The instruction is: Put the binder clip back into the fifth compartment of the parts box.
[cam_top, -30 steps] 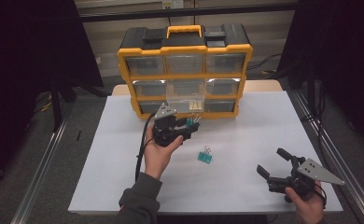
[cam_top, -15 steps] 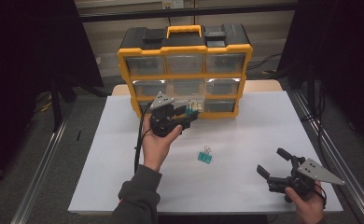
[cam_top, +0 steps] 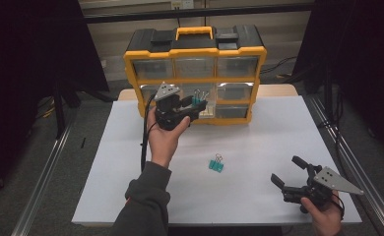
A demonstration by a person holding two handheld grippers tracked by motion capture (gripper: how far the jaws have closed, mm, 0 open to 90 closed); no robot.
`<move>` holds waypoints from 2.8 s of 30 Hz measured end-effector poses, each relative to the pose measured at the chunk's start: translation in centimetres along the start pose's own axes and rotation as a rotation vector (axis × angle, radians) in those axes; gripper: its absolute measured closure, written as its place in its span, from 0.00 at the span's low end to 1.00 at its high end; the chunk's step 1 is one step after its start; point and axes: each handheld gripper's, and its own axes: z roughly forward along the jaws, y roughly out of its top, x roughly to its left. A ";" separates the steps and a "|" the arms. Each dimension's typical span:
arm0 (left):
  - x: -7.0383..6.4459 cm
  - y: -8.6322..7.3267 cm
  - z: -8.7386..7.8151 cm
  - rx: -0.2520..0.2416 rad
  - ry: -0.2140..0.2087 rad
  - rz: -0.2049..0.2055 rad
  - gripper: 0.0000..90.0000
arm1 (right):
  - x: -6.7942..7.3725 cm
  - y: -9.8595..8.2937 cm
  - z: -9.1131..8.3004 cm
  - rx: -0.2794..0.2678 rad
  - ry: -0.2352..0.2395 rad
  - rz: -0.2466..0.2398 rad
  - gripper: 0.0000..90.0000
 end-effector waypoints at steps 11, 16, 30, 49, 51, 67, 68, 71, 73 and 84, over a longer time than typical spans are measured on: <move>1.2 0.4 1.3 -0.022 0.078 -0.006 0.56 | 0.0 0.0 0.0 -0.007 -0.002 0.001 0.02; 1.5 0.6 2.0 -0.028 0.104 -0.011 0.56 | -0.1 0.0 0.0 -0.004 0.000 0.002 0.02; 2.5 0.5 3.4 -0.023 0.155 -0.005 0.48 | -0.1 0.0 0.0 -0.006 -0.004 -0.001 0.02; 0.3 -0.4 1.6 0.028 0.068 0.049 0.14 | 0.0 0.0 0.0 -0.004 0.000 -0.003 0.02; 0.1 -0.8 1.4 0.035 0.054 0.053 0.13 | 0.0 0.0 0.0 -0.004 0.000 -0.003 0.02; -1.2 -4.1 -0.2 0.043 -0.027 0.066 0.07 | 0.1 0.0 0.1 -0.002 0.001 -0.005 0.02; -1.3 -4.4 -0.1 0.039 -0.040 0.060 0.07 | 0.1 0.0 0.1 -0.002 0.002 -0.006 0.02; -1.5 -5.4 0.0 0.064 -0.041 0.067 0.06 | 0.1 0.0 0.1 0.000 0.004 -0.006 0.02; -1.5 -6.1 0.1 0.082 -0.044 0.074 0.06 | 0.1 0.0 0.1 0.002 0.009 -0.008 0.02; -1.8 -9.2 1.1 0.167 -0.065 0.075 0.05 | 0.1 -0.1 0.1 0.001 0.007 -0.006 0.02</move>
